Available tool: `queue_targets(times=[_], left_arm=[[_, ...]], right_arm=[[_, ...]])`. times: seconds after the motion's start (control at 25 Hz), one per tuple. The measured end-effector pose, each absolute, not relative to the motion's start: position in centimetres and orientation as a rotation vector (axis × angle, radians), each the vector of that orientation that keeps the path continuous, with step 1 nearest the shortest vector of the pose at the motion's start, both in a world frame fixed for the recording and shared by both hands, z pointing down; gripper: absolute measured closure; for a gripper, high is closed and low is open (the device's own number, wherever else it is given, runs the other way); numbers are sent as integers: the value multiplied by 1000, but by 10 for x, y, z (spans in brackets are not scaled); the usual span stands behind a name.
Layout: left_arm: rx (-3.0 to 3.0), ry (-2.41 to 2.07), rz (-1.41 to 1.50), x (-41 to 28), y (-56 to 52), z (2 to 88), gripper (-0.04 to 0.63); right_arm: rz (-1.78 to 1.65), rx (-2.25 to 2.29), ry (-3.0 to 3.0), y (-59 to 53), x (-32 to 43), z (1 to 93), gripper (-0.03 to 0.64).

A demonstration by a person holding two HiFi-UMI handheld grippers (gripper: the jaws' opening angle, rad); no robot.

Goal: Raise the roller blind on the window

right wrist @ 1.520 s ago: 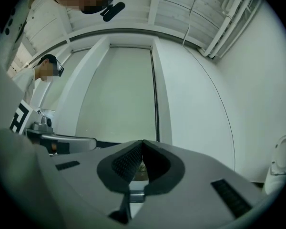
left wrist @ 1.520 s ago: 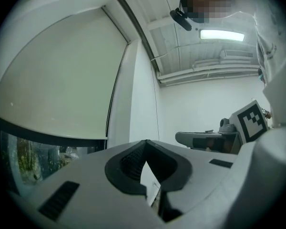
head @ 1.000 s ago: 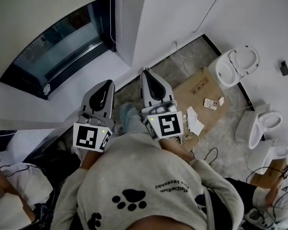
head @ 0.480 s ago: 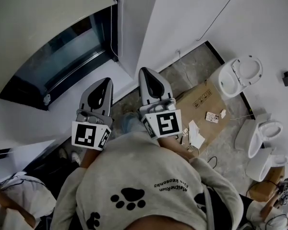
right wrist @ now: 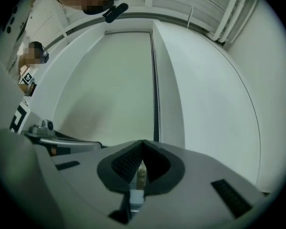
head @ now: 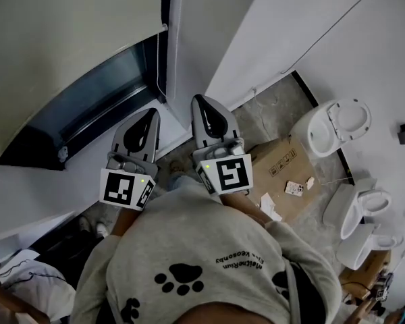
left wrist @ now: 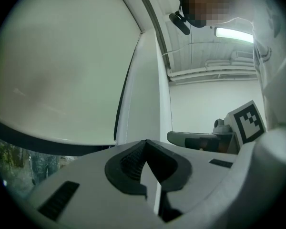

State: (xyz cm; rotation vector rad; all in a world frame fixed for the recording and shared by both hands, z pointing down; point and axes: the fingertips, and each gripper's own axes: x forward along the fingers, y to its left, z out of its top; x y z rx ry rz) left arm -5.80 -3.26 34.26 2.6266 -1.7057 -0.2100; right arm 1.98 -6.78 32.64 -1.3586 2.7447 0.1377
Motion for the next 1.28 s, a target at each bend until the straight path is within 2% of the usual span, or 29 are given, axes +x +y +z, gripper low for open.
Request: queue_targets(times=[0.32, 0.84, 1.28], left_arm=[[2632, -1711, -239, -55, -92, 337, 589], [2686, -1614, -241, -58, -127, 336, 589], [2768, -1429, -114, -62, -162, 346, 589]], right_arm=[[150, -1281, 2782, -119, 5, 324, 607], [116, -1365, 2770, -141, -2, 334, 607], [75, -1526, 2757, -161, -8, 346, 607]])
